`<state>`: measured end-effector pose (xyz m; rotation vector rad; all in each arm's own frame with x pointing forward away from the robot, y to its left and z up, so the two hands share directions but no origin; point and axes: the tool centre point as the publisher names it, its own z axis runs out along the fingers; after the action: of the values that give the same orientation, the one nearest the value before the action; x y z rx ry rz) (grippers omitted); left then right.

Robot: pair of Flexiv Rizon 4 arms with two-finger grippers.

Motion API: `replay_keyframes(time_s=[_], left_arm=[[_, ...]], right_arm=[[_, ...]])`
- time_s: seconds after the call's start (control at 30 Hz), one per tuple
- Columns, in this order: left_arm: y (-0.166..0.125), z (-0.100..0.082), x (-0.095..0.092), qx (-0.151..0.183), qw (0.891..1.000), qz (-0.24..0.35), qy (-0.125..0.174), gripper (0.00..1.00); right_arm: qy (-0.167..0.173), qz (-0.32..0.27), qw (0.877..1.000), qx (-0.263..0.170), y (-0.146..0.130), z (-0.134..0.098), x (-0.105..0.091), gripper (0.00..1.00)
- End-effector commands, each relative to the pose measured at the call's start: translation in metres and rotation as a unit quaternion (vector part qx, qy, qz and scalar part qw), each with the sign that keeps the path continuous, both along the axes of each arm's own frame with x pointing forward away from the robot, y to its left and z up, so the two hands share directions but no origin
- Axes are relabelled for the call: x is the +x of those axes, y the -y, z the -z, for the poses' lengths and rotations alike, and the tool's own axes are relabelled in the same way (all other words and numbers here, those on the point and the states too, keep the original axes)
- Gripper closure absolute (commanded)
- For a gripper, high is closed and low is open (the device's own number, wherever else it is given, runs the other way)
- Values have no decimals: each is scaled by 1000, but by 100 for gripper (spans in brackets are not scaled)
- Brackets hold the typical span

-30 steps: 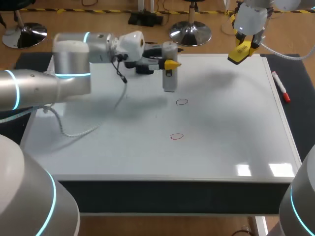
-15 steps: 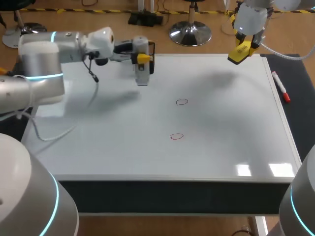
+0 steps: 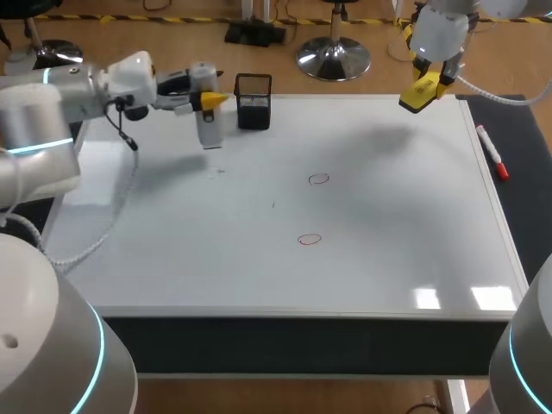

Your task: Pick up the inspection probe, press it on each red-marked spot on the whiteboard one by one, put down the probe, pick up the eraser, and wipe off all the red marks.

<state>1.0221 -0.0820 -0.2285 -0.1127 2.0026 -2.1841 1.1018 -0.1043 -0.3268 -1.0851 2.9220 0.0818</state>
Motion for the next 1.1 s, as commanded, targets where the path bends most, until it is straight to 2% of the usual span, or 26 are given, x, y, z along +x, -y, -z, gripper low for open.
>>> replay_keyframes(time_s=[0.03,0.4,1.03,1.1], left_arm=[[-19,-2,-6,-3,1000,-24,0,100],[-42,3,-3,-11,999,-38,-4,100],[-43,4,-4,-12,999,-39,-5,100],[-43,4,-4,-12,999,-39,-5,100]], right_arm=[[-2,-1,1000,-2,1,-1,1,100],[-2,-1,1000,-2,1,-1,1,100],[-2,-1,1000,-2,1,-1,1,100],[10,-16,1000,-2,-12,-2,-2,100]])
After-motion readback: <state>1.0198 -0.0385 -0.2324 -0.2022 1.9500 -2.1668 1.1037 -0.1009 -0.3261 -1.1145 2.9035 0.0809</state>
